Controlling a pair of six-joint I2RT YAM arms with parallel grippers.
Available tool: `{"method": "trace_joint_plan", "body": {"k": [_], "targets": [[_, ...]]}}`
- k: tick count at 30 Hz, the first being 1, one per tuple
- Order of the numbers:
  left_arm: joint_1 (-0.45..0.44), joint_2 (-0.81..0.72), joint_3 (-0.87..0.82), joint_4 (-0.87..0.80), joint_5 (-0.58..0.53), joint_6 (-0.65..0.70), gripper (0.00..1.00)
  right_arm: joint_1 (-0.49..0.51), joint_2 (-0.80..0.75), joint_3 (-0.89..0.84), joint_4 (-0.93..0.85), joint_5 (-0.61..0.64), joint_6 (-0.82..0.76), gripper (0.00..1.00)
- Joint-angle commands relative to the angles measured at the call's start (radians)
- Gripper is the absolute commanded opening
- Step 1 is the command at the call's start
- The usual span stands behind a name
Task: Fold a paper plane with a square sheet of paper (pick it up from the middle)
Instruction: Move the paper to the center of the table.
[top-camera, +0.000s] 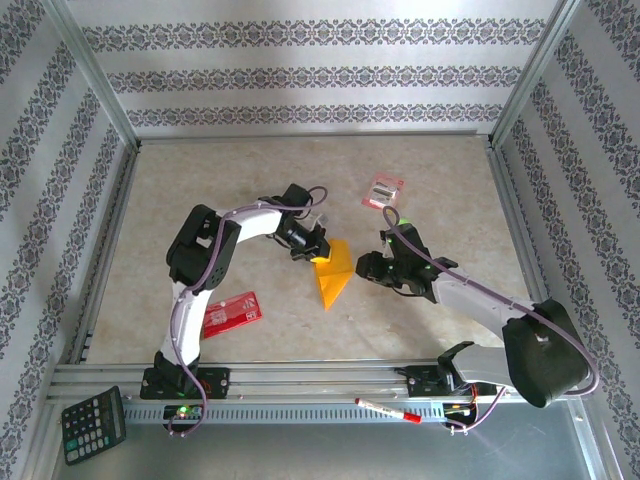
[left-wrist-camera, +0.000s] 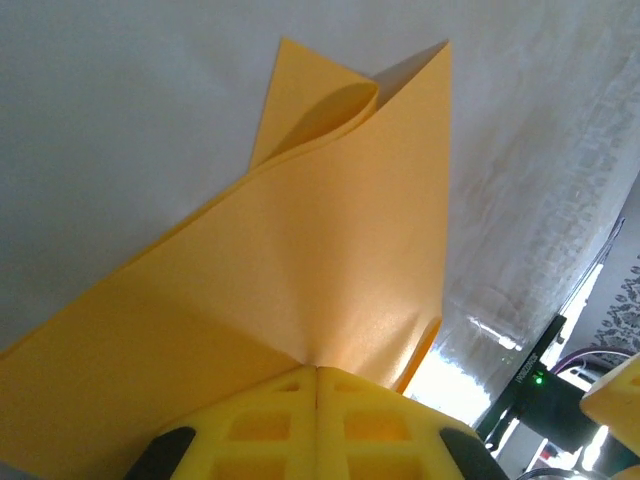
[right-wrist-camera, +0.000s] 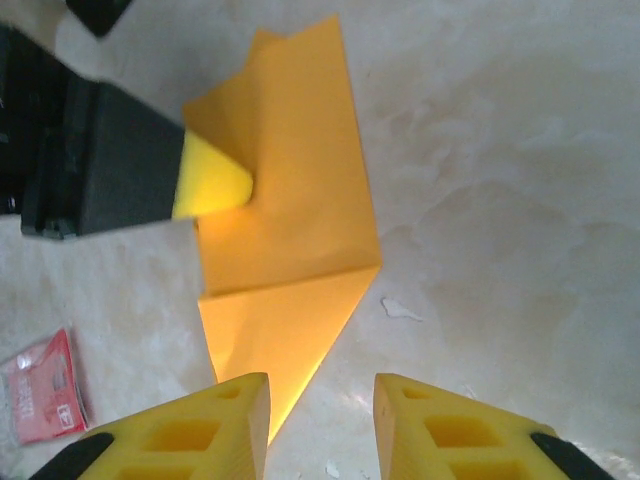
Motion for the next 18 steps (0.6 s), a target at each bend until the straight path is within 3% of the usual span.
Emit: {"method": "trace_joint_plan", "body": {"k": [1,10,18], "targets": [[0.012,0.070,0.103,-0.169,0.002,0.142,0.06,-0.004,0.014,-0.001,0.005,-0.046,-0.009,0.33],[-0.003,0.222,0.336,-0.367,0.109,0.308,0.08,-0.024,0.027,-0.014,0.025,-0.017,0.053,0.33],[-0.029,0.172,0.304,-0.420,0.169,0.398,0.09,-0.085,0.027,-0.042,0.043,-0.060,0.069,0.34]]}}
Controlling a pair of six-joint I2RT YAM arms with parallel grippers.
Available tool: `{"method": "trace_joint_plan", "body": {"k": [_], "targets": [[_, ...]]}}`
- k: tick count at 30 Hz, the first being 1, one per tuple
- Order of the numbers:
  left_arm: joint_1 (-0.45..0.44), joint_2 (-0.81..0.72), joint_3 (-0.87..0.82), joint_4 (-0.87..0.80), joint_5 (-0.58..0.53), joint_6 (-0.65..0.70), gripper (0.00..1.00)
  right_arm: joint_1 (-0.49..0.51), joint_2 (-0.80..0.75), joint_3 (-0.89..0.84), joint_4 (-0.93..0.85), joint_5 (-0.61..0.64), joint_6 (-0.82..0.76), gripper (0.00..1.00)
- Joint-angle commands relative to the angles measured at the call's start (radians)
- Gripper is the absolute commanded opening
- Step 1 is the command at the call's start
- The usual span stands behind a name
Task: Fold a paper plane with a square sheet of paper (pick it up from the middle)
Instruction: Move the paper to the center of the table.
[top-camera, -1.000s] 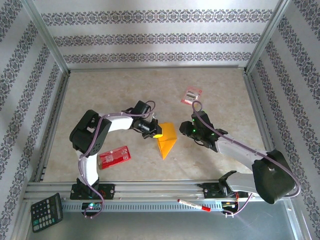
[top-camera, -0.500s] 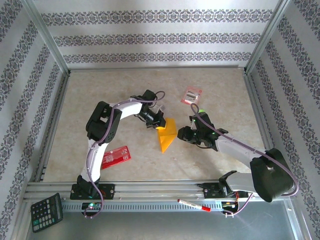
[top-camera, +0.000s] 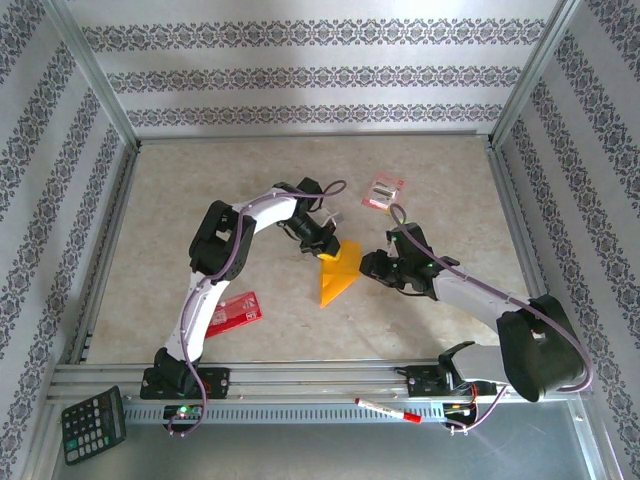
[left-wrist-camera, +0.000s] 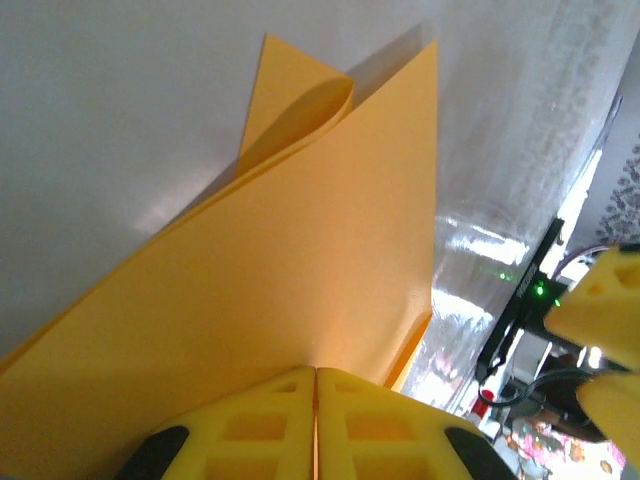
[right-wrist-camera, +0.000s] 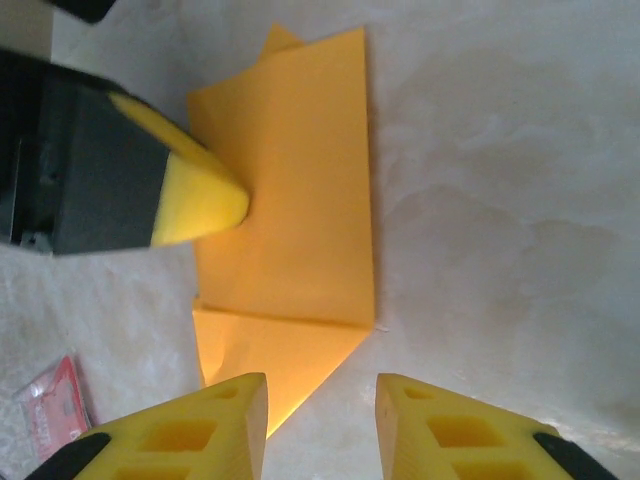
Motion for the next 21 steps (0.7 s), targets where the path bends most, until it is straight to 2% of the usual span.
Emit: {"method": "trace_joint_plan", "body": {"k": [1,5,10,13,18,21], "targets": [[-0.012,-0.036,-0.021,-0.074,0.046,0.069,0.09,-0.014,0.005,-0.024,0.020,-0.034,0.016,0.34],[-0.012,-0.133,-0.080,0.043,0.058,-0.016,0.13,-0.002,0.027,-0.038,0.051,-0.080,0.012,0.36],[-0.009,-0.302,-0.242,0.284,0.041,-0.197,0.24,0.014,0.066,-0.036,0.084,-0.091,0.009,0.38],[-0.010,-0.385,-0.374,0.400,0.009,-0.300,0.24,0.013,0.097,-0.026,0.095,-0.097,-0.008,0.40],[-0.041,-0.472,-0.549,0.518,-0.022,-0.434,0.15,0.013,0.138,-0.008,0.109,-0.116,-0.021,0.41],[-0.070,-0.466,-0.609,0.556,-0.027,-0.476,0.10,0.010,0.129,-0.013,0.107,-0.106,-0.025,0.41]]}}
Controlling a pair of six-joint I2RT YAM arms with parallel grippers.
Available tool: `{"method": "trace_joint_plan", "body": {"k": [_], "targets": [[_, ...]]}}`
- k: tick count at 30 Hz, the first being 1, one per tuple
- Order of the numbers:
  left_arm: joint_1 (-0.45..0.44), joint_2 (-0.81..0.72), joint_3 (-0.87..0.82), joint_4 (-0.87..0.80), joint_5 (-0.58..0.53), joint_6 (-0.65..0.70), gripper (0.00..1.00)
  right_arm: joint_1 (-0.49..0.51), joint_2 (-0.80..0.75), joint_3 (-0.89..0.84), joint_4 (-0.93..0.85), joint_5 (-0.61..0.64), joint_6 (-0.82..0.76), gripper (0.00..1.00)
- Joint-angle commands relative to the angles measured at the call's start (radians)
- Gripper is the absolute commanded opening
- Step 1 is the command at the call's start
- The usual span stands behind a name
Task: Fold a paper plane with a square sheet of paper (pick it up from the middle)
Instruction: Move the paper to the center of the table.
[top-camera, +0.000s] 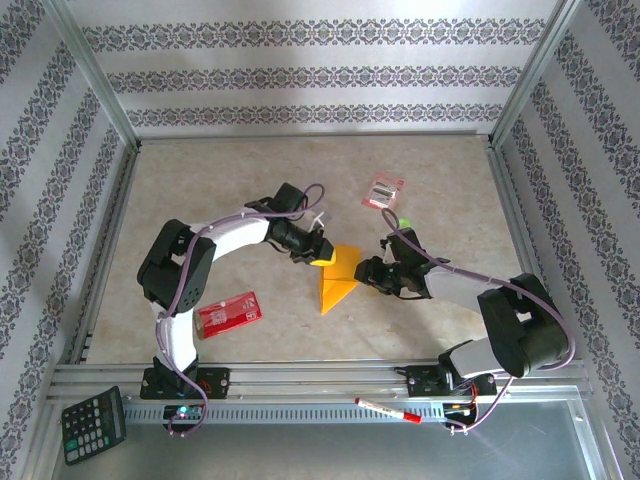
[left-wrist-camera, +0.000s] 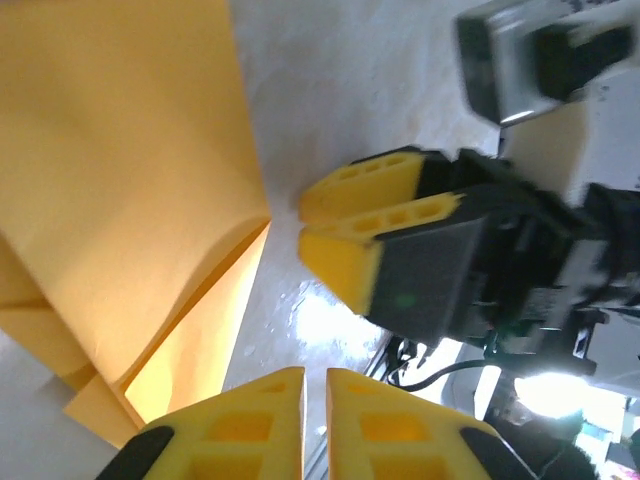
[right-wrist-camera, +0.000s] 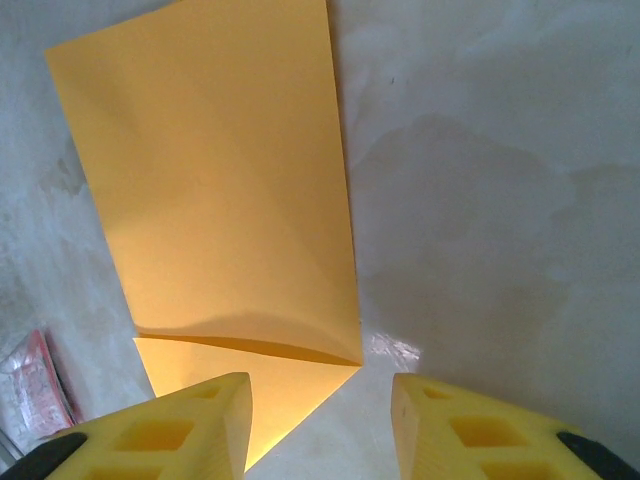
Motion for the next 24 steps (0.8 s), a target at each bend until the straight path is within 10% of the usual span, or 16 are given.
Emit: {"method": "trace_joint_plan", "body": {"k": [1,24], "targets": [[-0.041,0.011,-0.056,0.097,-0.023,-0.100,0.09,0.003,-0.007,0.009,0.018,-0.009,-0.021,0.41],[-0.005,0.130,-0.118,0.039,-0.041,0.017,0.00,0.019,0.071,0.028,0.089,-0.074,-0.005,0.45]]}}
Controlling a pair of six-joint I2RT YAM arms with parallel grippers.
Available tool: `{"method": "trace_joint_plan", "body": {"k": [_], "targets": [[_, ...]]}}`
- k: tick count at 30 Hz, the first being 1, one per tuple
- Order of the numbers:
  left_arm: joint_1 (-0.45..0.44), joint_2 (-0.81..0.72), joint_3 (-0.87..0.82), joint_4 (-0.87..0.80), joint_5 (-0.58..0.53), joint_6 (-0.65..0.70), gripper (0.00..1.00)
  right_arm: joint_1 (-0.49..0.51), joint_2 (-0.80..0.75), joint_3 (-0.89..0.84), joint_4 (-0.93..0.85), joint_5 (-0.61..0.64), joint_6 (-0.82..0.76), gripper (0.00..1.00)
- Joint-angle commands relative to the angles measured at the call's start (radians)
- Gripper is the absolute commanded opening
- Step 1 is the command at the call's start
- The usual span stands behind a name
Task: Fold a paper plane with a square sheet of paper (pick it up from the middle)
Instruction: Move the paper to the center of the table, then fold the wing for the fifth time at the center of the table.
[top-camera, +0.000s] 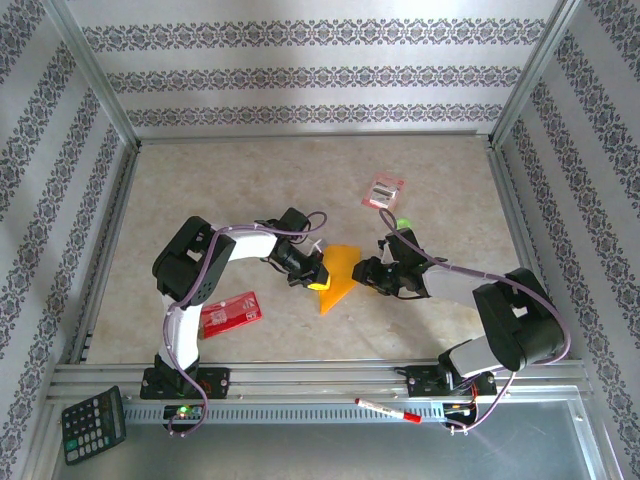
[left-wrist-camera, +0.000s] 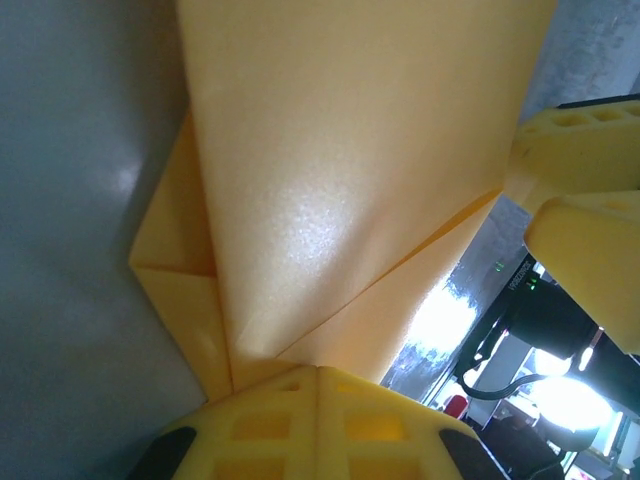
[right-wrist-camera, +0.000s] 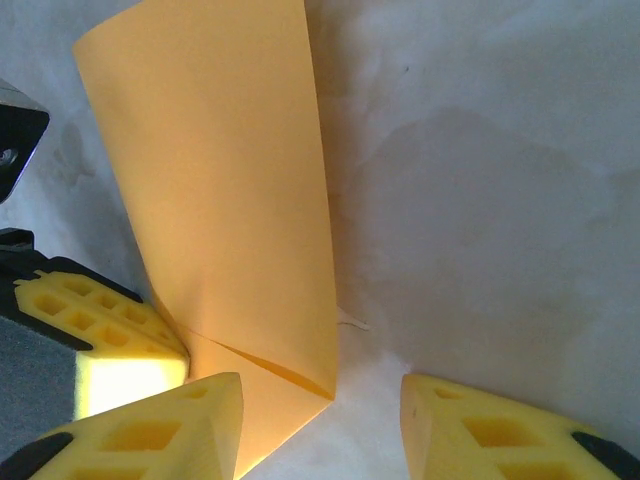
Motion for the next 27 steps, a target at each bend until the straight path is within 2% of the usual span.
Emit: {"method": "trace_joint_plan", "body": {"k": [1,12,21,27], "targets": [[0.016,0.032,-0.020,-0.011,-0.005,0.046,0.00,0.014,0.034,0.026,0.066,-0.049,0.001,0.44],[0.020,0.035,-0.016,-0.034,-0.004,0.070,0.00,0.017,0.074,0.042,0.145,-0.092,0.036,0.29],[0.021,0.035,-0.013,-0.041,-0.009,0.076,0.00,0.017,0.064,0.032,0.144,-0.092,0.042,0.29],[0.021,0.035,-0.011,-0.045,-0.011,0.081,0.00,0.016,0.063,0.033,0.148,-0.097,0.044,0.24]]}}
